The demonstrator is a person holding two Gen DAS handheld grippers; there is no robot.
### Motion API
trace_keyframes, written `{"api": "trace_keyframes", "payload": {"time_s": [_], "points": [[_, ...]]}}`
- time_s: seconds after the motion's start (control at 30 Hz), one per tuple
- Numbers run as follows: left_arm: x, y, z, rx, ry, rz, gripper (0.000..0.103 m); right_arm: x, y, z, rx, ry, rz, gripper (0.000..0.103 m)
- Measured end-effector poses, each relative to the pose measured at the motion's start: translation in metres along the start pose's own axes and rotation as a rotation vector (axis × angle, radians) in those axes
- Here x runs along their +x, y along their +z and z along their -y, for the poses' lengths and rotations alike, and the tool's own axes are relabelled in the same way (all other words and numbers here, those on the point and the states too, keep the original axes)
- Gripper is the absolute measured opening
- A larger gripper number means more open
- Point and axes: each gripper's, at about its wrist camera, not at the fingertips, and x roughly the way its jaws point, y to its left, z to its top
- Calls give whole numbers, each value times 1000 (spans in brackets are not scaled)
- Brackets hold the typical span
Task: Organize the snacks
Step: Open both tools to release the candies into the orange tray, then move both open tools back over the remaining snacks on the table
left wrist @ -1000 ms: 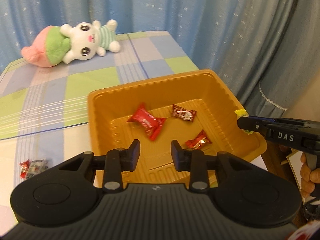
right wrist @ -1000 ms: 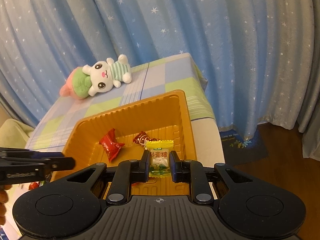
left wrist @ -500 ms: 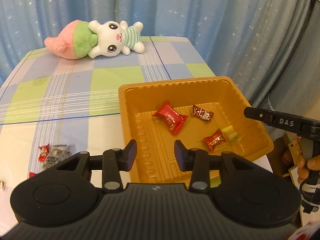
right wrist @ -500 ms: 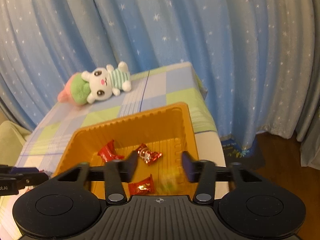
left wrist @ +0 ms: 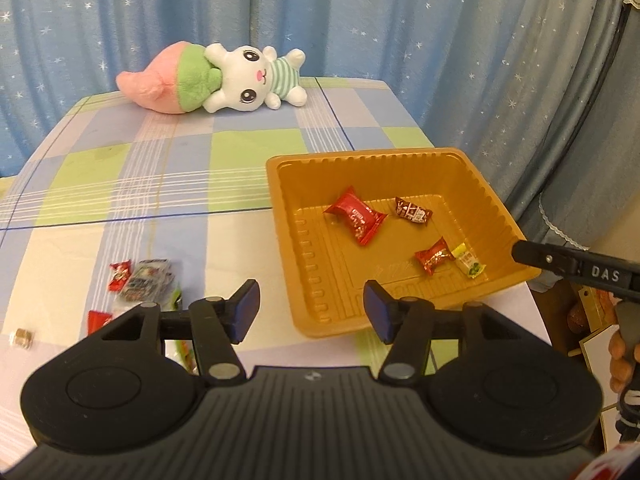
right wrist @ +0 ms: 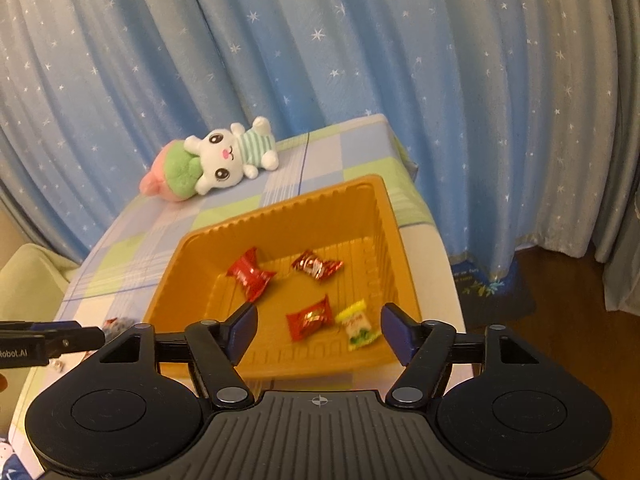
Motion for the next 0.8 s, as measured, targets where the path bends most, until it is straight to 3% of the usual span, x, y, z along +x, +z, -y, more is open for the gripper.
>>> {"api": "trace_keyframes", "payload": {"time_s": [0.37, 0.8], "points": [[-37, -34, -34, -67, 41, 4, 69, -19, -26, -31, -19, 53, -48, 79], [-60, -80, -103, -154, 110, -43, 69, 0, -64, -96, -90, 109, -159, 80]]}}
